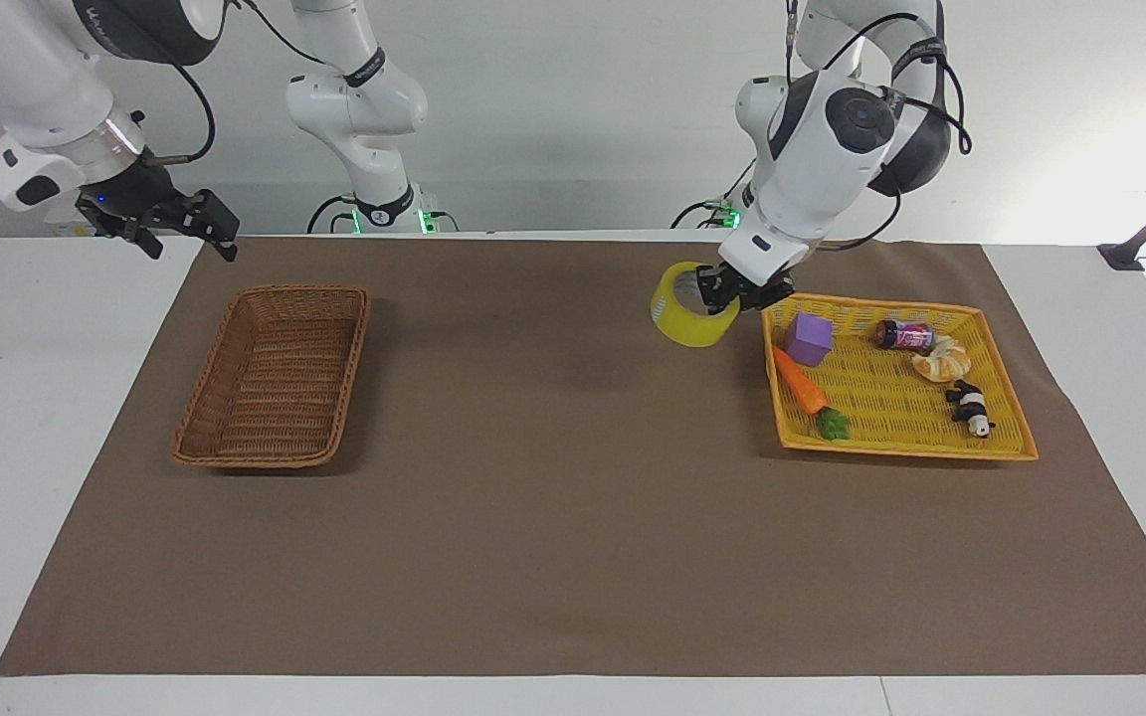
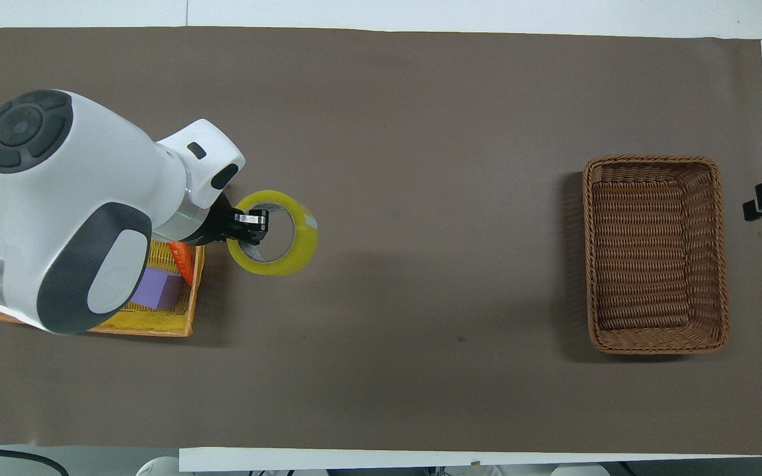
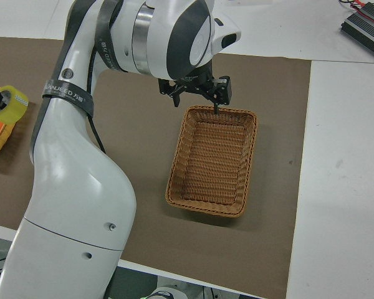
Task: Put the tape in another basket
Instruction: 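Hold the tape up with the left gripper while the right gripper approaches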
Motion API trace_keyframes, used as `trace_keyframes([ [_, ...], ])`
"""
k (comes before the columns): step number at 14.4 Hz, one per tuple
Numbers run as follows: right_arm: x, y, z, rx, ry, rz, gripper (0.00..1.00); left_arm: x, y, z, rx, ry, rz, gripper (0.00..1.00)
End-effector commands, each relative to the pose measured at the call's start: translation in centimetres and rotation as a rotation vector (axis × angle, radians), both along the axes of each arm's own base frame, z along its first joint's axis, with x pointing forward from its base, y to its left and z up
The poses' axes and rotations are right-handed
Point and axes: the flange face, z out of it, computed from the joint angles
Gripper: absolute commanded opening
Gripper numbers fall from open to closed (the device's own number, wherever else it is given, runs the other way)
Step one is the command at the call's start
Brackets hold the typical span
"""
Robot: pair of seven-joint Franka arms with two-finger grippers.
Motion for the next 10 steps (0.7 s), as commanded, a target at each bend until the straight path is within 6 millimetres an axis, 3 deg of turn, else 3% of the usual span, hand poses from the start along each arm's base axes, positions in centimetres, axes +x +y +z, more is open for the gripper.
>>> trace_keyframes([
  [1, -0.7, 1.7, -2.0, 0.222, -0.029, 0.01, 0.99, 0.3, 1.0, 0.3, -0.027, 0.005, 0.031, 0.0],
  [3, -0.3, 3.7, -4.8, 0.432, -0.016, -0.036, 0.99, -0.1, 0.7, 0.5, -0.025, 0.007, 0.024, 0.0],
  [5, -0.3, 6.0, -9.1, 0.65, 0.005, -0.113, 0.99, -0.2, 0.7, 0.5, -0.024, 0.008, 0.03, 0.0],
  [8, 1.2, 14.5, -11.7, 0.796, -0.105, -0.084, 1.0, -0.3, 0.6, 0.4, -0.023, 0.01, 0.028, 0.0],
  [10, 1.0, 20.8, -13.9, 0.91, -0.125, -0.152, 1.0, -0.9, 0.2, 0.1, -0.021, 0.011, 0.018, 0.0],
])
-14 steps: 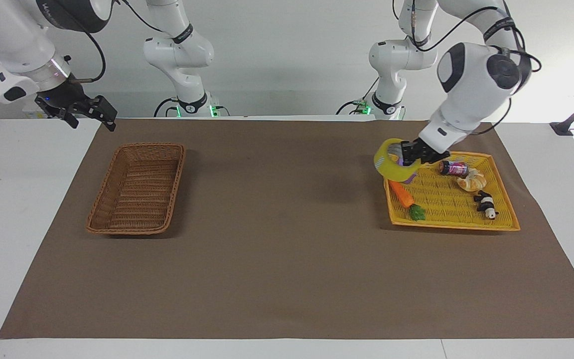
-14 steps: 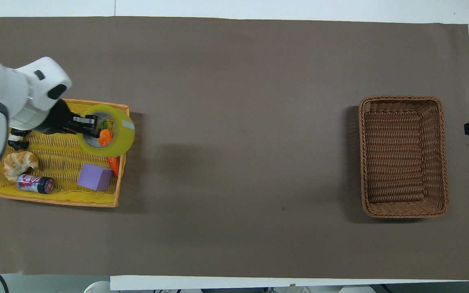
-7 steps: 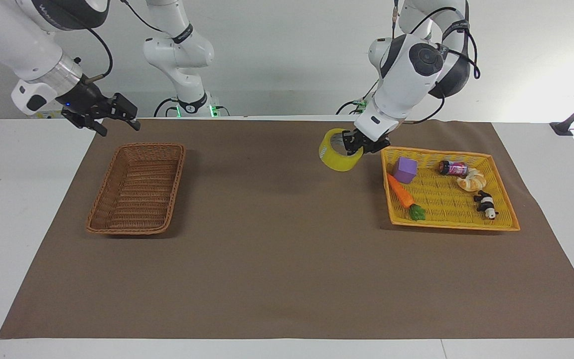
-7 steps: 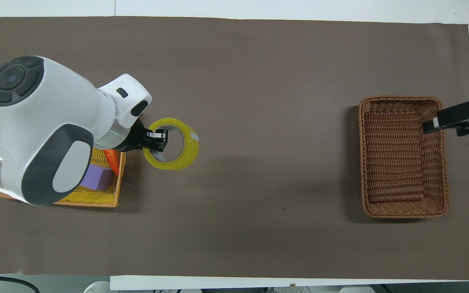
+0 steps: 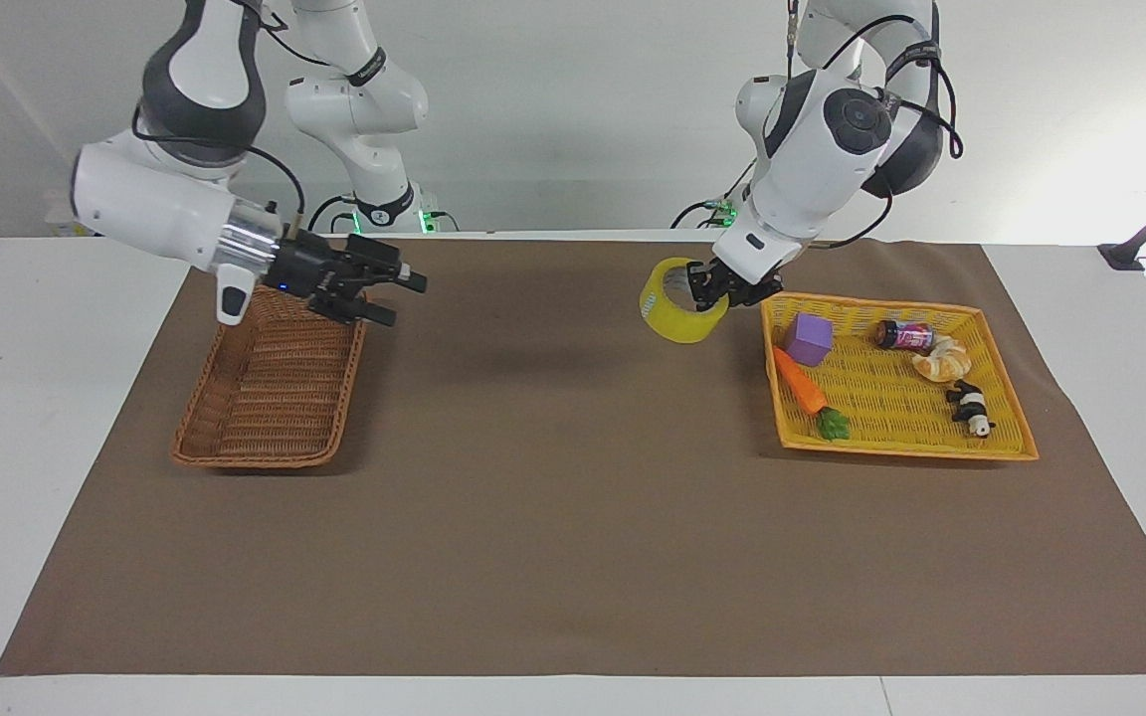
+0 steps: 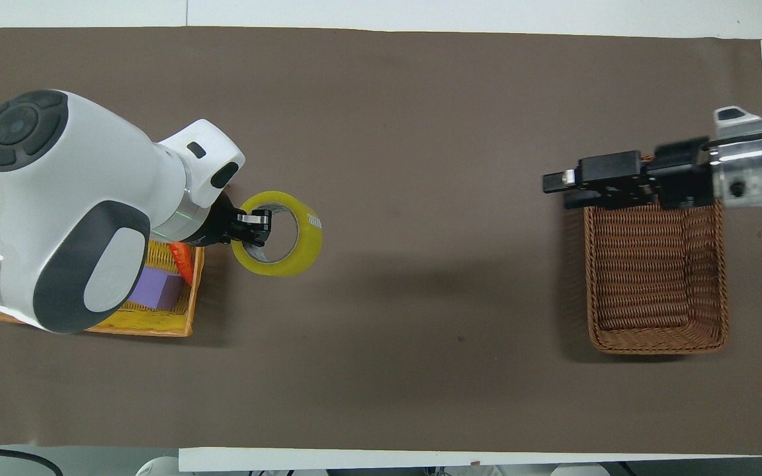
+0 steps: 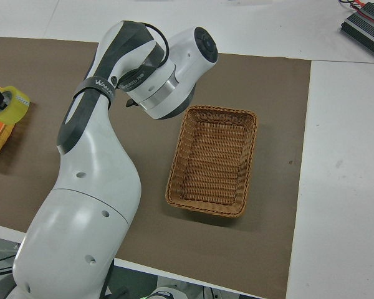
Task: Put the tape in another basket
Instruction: 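Hold the tape up with the left gripper while the right gripper approaches, then grasp the tape rim with the right gripper beside the left gripper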
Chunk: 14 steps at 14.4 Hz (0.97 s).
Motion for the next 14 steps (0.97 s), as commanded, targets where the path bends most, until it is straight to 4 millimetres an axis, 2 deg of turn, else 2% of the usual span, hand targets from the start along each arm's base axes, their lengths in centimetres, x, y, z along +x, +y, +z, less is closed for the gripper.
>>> trace_keyframes([
  [1, -1.2, 7.7, -2.0, 0.103, -0.017, -0.064, 1.0, -1.3, -0.1, 0.1, -0.011, 0.003, 0.005, 0.0],
  [3, -1.8, 13.3, -3.5, 0.169, 0.013, -0.111, 1.0, -1.3, -0.1, 0.1, -0.011, 0.005, 0.005, 0.0],
  [5, -2.4, 16.1, -4.8, 0.165, 0.018, -0.128, 1.0, -1.4, -0.1, -0.1, -0.009, 0.007, 0.006, 0.0],
  [6, -2.4, 16.5, -5.5, 0.165, 0.032, -0.128, 1.0, -1.5, 0.0, 0.0, -0.008, 0.007, 0.006, 0.0],
  [10, -4.6, 20.8, -6.2, 0.195, 0.071, -0.165, 1.0, -1.7, -0.4, -0.1, -0.005, 0.011, 0.017, 0.0],
  [14, -5.9, 22.5, -7.1, 0.176, 0.074, -0.143, 1.0, -1.7, -0.4, -0.1, -0.005, 0.012, 0.018, 0.0],
])
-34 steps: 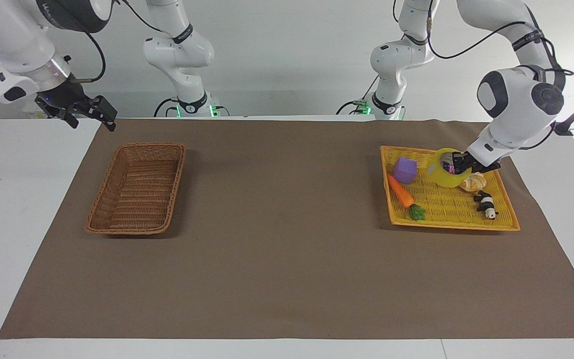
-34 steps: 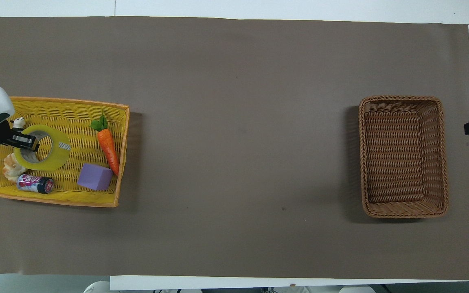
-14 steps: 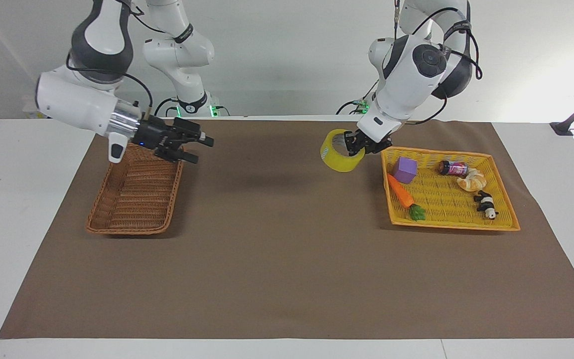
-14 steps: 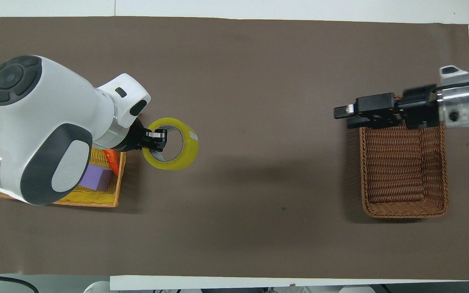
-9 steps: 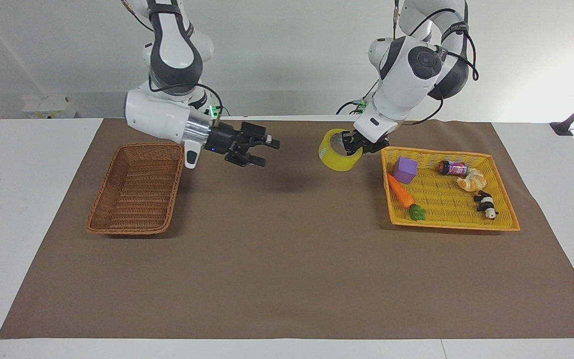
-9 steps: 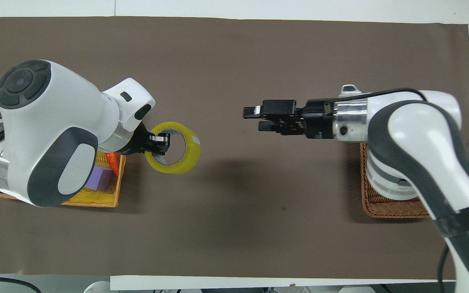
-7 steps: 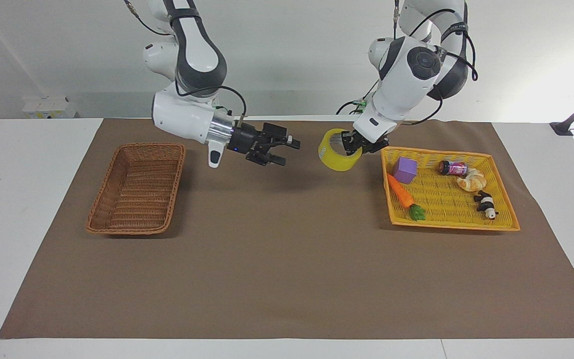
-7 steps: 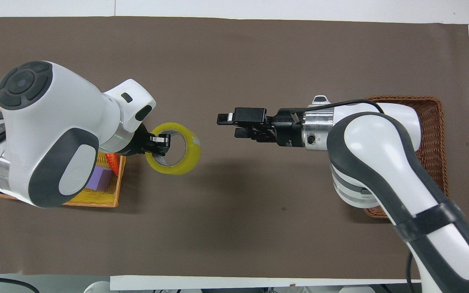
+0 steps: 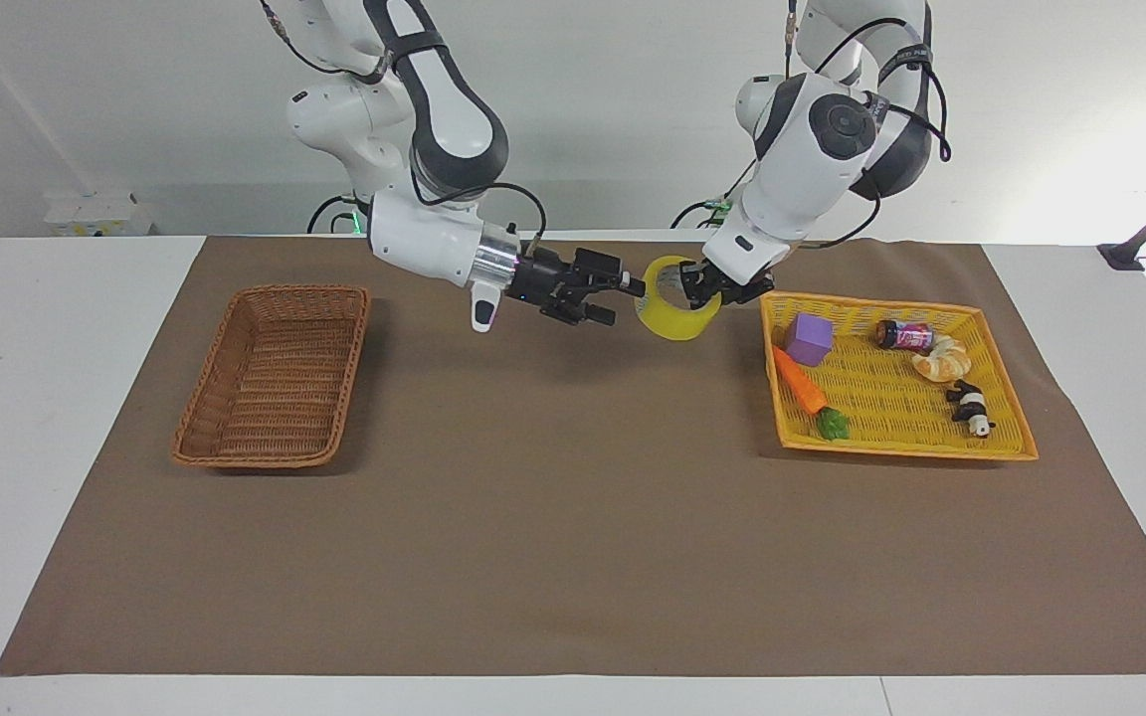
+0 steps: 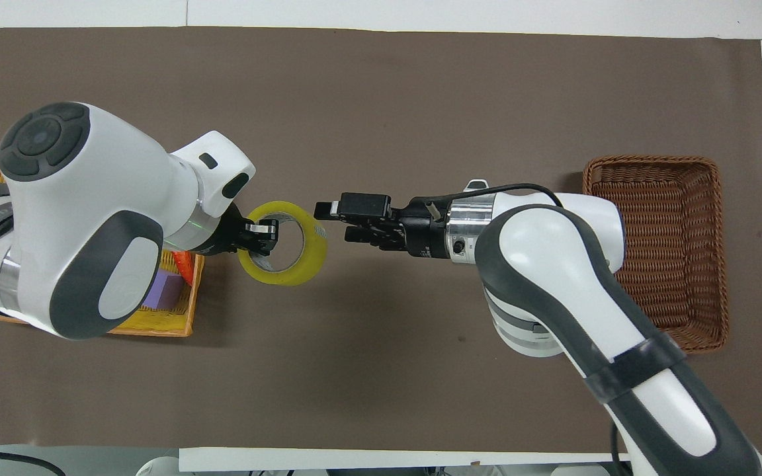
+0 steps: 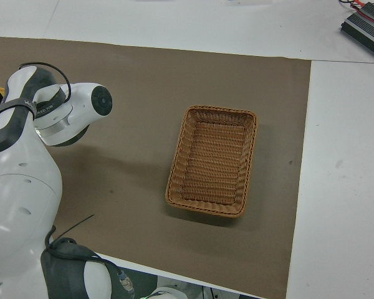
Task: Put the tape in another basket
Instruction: 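Grasp the tape rim with the right gripper beside the left gripper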
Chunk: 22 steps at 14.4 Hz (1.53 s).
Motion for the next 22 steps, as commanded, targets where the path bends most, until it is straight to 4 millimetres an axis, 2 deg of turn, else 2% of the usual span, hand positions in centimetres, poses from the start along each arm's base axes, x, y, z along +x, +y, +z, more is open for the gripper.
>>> trace_keyframes([
  [1, -0.9, 0.5, -0.6, -0.009, -0.016, -0.009, 1.0, -0.9, 0.1, 0.7, -0.016, -0.007, 0.02, 0.0],
  [5, -1.8, 1.8, -0.7, -0.018, -0.036, 0.018, 1.0, -0.9, 0.1, 0.7, -0.017, -0.008, 0.019, 0.0],
  [9, -1.7, 1.6, -0.8, -0.03, -0.058, 0.012, 0.98, -0.9, 0.1, 0.8, -0.017, -0.009, 0.02, 0.0],
  [10, -1.7, 1.6, -0.8, -0.03, -0.062, 0.013, 0.91, -0.9, 0.1, 0.8, -0.017, -0.009, 0.02, 0.0],
  [11, -1.7, 1.6, -0.8, -0.032, -0.072, 0.017, 0.8, -0.9, 0.1, 0.8, -0.017, -0.007, 0.02, 0.0],
  [14, -1.7, 1.6, -0.8, -0.028, -0.073, 0.023, 0.43, -0.9, 0.1, 0.8, -0.017, -0.007, 0.02, 0.0],
  [15, -1.7, 1.7, -0.8, -0.03, -0.071, 0.021, 0.33, -0.9, 0.1, 0.7, -0.015, -0.005, 0.019, 0.0],
  [16, -1.7, 1.7, -0.8, -0.029, -0.068, 0.021, 0.17, -0.9, 0.1, 0.8, -0.016, -0.006, 0.021, 0.0],
  [17, -1.8, 1.7, -0.8, -0.027, -0.067, 0.023, 0.05, -0.9, 0.1, 0.8, -0.016, -0.006, 0.021, 0.0],
  [18, -1.7, 1.6, -0.7, -0.027, -0.069, 0.02, 0.0, -0.9, 0.1, 0.7, -0.015, -0.004, 0.021, 0.0],
  [19, -1.7, 1.7, -0.7, -0.026, -0.07, 0.02, 0.0, -0.9, 0.1, 0.8, -0.016, -0.006, 0.021, 0.01],
  [20, -1.7, 1.7, -0.7, -0.025, -0.07, 0.022, 0.0, -1.0, 0.0, 0.9, -0.013, -0.001, 0.027, 0.09],
  [21, -1.7, 1.7, -0.7, -0.025, -0.069, 0.023, 0.0, -1.5, -0.9, 1.2, -0.005, 0.006, 0.064, 0.46],
  [22, -1.7, 1.7, -0.7, -0.025, -0.07, 0.022, 0.0, -2.0, -1.8, 1.6, 0.002, 0.011, 0.101, 0.99],
])
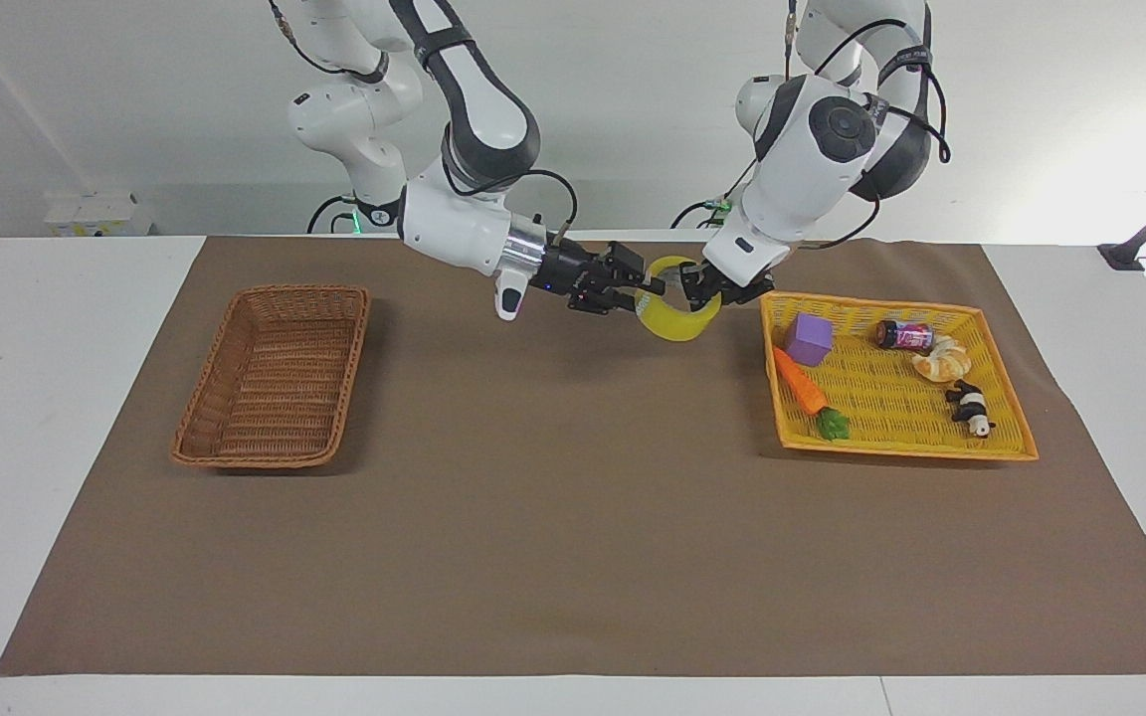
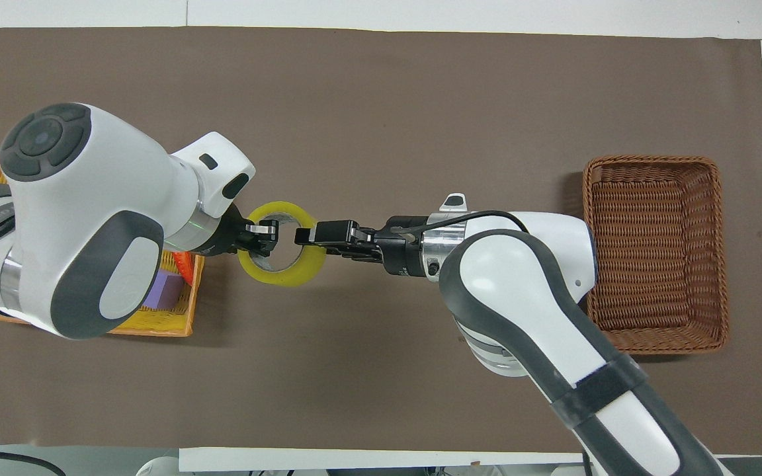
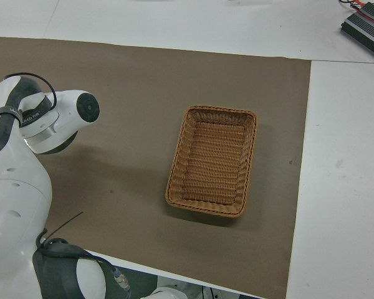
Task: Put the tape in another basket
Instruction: 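Grasp the tape rim with the right gripper beside the left gripper, then carry the tape toward the brown basket while the left gripper withdraws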
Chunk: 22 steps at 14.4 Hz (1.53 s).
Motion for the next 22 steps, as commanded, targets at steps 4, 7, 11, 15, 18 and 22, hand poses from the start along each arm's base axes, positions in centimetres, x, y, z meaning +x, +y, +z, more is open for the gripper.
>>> trace_keyframes([
  [4, -0.2, -0.1, -0.1, 0.01, -0.014, -0.002, 0.0, 0.3, 2.4, 7.6, -0.012, -0.002, 0.141, 1.0],
  [7, 0.1, -0.6, -0.1, 0.008, -0.02, 0.004, 0.0, 2.4, 9.4, 10.1, 0.01, 0.03, 0.204, 1.0],
  [11, 2.6, -5.2, -0.1, -0.028, -0.043, 0.045, 0.0, 4.0, 21.2, 13.2, 0.182, 0.004, 0.144, 1.0],
  [15, 7.2, -19.4, 1.4, -0.076, -0.033, 0.122, 0.0, 4.6, 29.5, 13.0, 0.188, -0.009, 0.09, 1.0],
  [18, 7.4, -31.9, 1.4, -0.13, -0.008, 0.124, 0.0, 4.5, 32.3, 12.9, 0.19, -0.004, 0.146, 1.0],
  [22, 6.5, -46.7, 0.1, -0.299, -0.042, 0.19, 0.0, 4.3, 31.9, 12.8, 0.191, 0.005, 0.139, 1.0],
])
